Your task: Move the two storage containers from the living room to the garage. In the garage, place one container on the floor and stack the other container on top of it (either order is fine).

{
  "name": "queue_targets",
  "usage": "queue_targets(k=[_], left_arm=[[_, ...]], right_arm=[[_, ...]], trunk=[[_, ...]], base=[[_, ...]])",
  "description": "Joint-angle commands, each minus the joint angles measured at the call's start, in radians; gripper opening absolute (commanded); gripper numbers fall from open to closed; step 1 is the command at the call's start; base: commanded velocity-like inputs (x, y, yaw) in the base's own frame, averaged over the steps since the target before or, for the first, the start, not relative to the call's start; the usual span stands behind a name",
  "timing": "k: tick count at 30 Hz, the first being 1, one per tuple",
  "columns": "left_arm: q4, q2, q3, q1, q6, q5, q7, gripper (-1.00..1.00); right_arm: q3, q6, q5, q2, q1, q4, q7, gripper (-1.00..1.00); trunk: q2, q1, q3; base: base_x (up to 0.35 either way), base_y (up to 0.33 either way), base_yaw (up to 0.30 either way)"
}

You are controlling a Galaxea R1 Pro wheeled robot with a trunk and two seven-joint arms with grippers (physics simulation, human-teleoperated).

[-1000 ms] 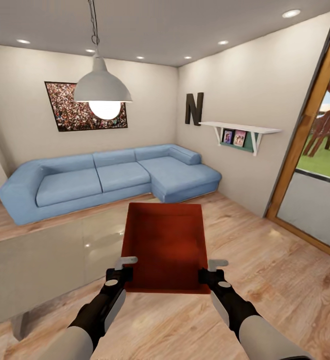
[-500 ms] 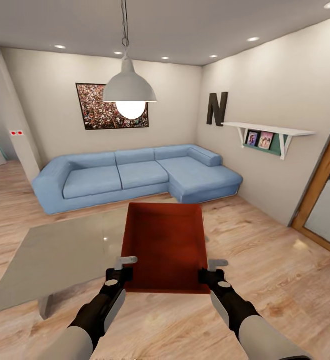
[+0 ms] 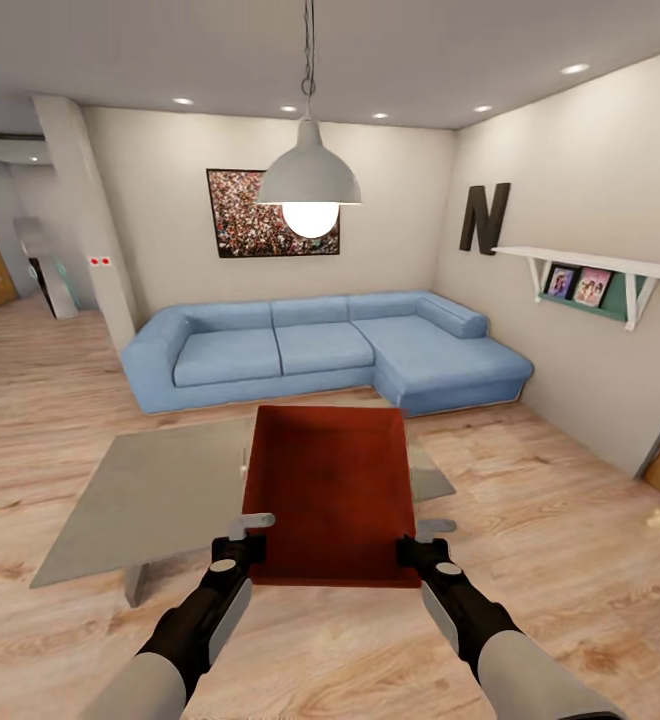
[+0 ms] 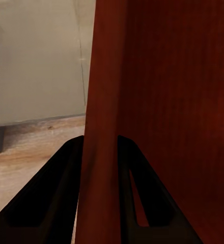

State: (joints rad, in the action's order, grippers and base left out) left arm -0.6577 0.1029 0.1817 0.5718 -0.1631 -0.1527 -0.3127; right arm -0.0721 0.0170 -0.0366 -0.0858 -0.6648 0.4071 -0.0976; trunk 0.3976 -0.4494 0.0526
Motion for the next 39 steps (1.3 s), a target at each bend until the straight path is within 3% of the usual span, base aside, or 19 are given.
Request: queue_targets(k=[1, 39], left_arm=[[0.001, 0.0, -0.001, 0.0, -0.007, -0.01, -0.014, -1.0], [0.001, -0.001, 0.002, 0.0, -0.006, -0.008, -0.014, -1.0]], right_arm=[[0.011, -0.002, 0.009, 0.0, -0.001, 0.013, -0.05, -1.0], [0.011, 0.0, 0.002, 0.001, -0.001, 0.013, -0.05, -1.0]], trunk=[[0.002, -0.001, 0.002], [0.002, -0.001, 0.002]], base=[[0.0, 0.0, 0.272], [0.0, 0.0, 0.272]])
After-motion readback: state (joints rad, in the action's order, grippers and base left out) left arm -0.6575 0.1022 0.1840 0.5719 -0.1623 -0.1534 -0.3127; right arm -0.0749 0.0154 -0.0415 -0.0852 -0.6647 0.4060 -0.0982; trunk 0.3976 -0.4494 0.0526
